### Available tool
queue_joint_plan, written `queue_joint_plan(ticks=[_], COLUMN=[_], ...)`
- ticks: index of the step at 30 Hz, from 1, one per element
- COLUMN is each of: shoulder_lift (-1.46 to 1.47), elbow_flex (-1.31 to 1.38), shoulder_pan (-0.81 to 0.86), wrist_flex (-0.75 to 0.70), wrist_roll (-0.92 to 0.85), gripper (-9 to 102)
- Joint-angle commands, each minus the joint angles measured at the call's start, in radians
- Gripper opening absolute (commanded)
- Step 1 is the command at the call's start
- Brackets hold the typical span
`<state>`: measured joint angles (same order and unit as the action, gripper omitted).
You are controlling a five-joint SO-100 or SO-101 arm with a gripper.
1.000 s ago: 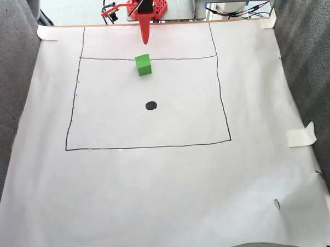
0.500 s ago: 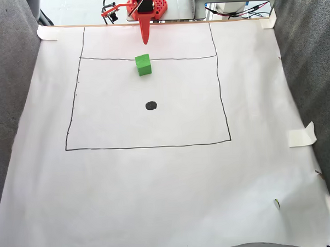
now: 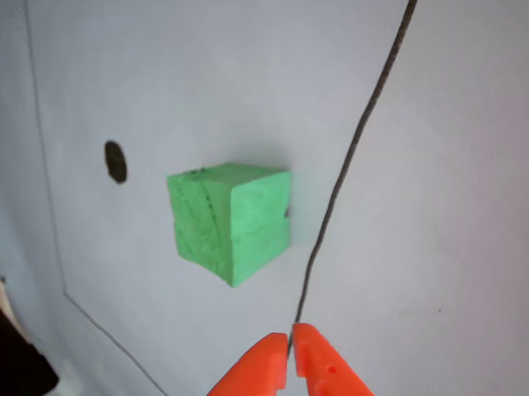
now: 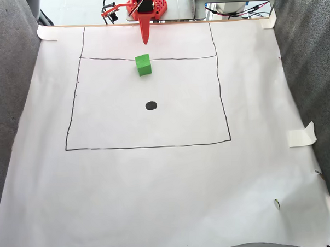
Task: Grasp the colored block, Place it on the black dot, and then return the arm to the default position.
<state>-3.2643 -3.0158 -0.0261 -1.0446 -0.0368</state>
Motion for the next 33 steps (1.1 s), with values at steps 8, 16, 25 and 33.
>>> queue_joint_plan(ticks=[8, 16, 25, 33], shoulder_lift=[0.469, 1.058, 1.502, 1.651], elbow_flex=[0.480, 1.085, 1.503, 1.525], shoulder_pan=[0.009, 0.023, 0.040, 0.048], wrist_flex=[-0.057, -0.253, -0.463, -0.457], wrist_roll=[0.048, 0.127, 0.161, 0.123], gripper=[0, 0, 0, 0])
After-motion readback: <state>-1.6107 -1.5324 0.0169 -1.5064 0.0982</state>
